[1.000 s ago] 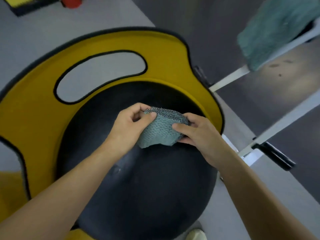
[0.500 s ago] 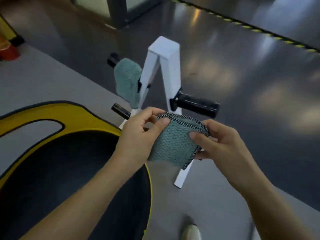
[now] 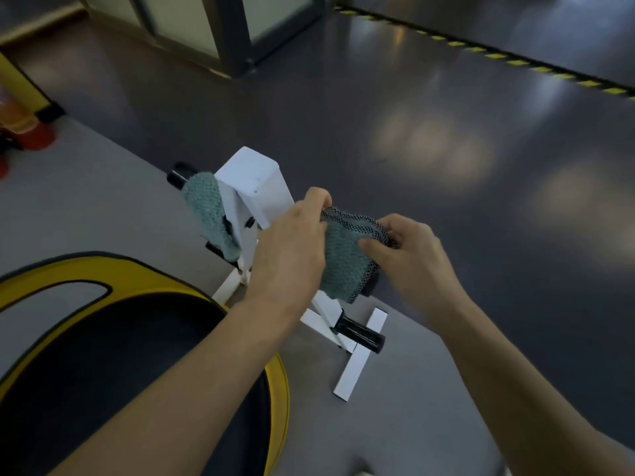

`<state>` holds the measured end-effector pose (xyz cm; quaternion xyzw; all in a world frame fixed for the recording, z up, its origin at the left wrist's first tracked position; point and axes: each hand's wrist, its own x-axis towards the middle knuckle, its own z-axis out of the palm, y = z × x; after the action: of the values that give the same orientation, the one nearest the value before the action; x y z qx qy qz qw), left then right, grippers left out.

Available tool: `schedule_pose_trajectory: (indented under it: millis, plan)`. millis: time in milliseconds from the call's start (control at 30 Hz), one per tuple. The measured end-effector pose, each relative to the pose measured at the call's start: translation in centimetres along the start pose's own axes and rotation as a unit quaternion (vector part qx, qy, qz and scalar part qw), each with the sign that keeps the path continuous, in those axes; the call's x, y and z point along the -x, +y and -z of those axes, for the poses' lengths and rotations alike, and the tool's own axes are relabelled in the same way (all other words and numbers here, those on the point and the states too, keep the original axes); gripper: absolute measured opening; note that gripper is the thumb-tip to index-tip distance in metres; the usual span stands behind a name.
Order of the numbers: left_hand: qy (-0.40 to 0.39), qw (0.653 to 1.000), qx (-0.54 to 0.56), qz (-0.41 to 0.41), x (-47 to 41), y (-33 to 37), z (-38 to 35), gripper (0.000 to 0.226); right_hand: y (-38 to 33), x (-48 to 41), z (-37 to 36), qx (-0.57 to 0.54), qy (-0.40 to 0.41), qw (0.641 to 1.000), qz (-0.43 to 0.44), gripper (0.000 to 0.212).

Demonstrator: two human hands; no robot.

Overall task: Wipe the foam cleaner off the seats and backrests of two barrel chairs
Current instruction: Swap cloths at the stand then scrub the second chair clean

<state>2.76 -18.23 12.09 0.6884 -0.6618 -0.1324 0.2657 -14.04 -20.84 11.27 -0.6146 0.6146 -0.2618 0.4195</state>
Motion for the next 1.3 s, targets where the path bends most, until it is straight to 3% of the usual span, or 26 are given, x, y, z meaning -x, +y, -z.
schedule_pose_trajectory:
  millis: [167, 333, 400, 500, 700, 733, 833, 933, 1000, 1067, 1167, 1300]
  plan:
    - [-0.004, 0.997, -0.055, -0.045, -0.6, -1.3, -2.9, 0.038, 2.0, -3.0, -0.5, 0.001, -0.056, 0.998, -0.022, 0.009]
    - [-0.025, 0.993, -0.091, -0.073, 0.3, -2.3, -5.0, 0.062, 3.2, -4.1, -0.4, -0.005, -0.085, 0.996, -0.014, 0.040]
    - [-0.009, 0.992, -0.077, -0.103, 1.0, -2.7, -5.4, 0.060, 2.9, -3.8, -0.2, 0.015, -0.096, 0.995, 0.031, 0.039]
    - [-0.002, 0.992, -0.033, -0.122, 1.9, -3.2, -6.1, 0.037, 2.4, -3.0, -0.3, 0.041, -0.180, 0.981, 0.054, 0.045]
    - [-0.025, 0.992, -0.003, -0.127, 2.4, -3.5, -5.5, 0.041, 2.6, -2.4, -0.9, 0.049, -0.235, 0.970, 0.047, 0.016]
    - [-0.023, 0.991, 0.003, -0.128, 2.8, -3.8, -4.7, 0.041, 2.5, -2.4, -0.9, 0.058, -0.240, 0.968, 0.044, 0.019]
    - [0.040, 0.992, 0.018, -0.123, 4.5, -5.8, -1.5, 0.026, 1.3, -2.8, -0.8, 0.063, -0.242, 0.968, 0.035, 0.053]
    - [0.125, 0.991, 0.045, -0.030, 5.1, -8.6, 2.3, 0.017, -1.1, -3.8, -1.0, 0.044, -0.177, 0.982, 0.050, 0.054]
    - [0.174, 0.973, 0.097, 0.119, 4.1, -10.7, 4.5, 0.012, -3.3, -5.3, -1.7, 0.048, -0.145, 0.985, 0.077, 0.048]
    - [0.207, 0.935, 0.143, 0.248, 2.2, -12.8, 5.9, 0.024, -5.6, -7.3, -3.0, 0.018, -0.160, 0.982, 0.095, 0.033]
    - [0.128, 0.930, 0.149, 0.311, -0.4, -15.5, 7.1, 0.056, -9.8, -10.4, -5.5, -0.014, -0.203, 0.973, 0.110, 0.023]
    - [0.046, 0.932, 0.183, 0.311, -2.3, -17.2, 7.0, 0.058, -13.0, -15.3, -9.6, 0.044, -0.303, 0.942, 0.136, 0.023]
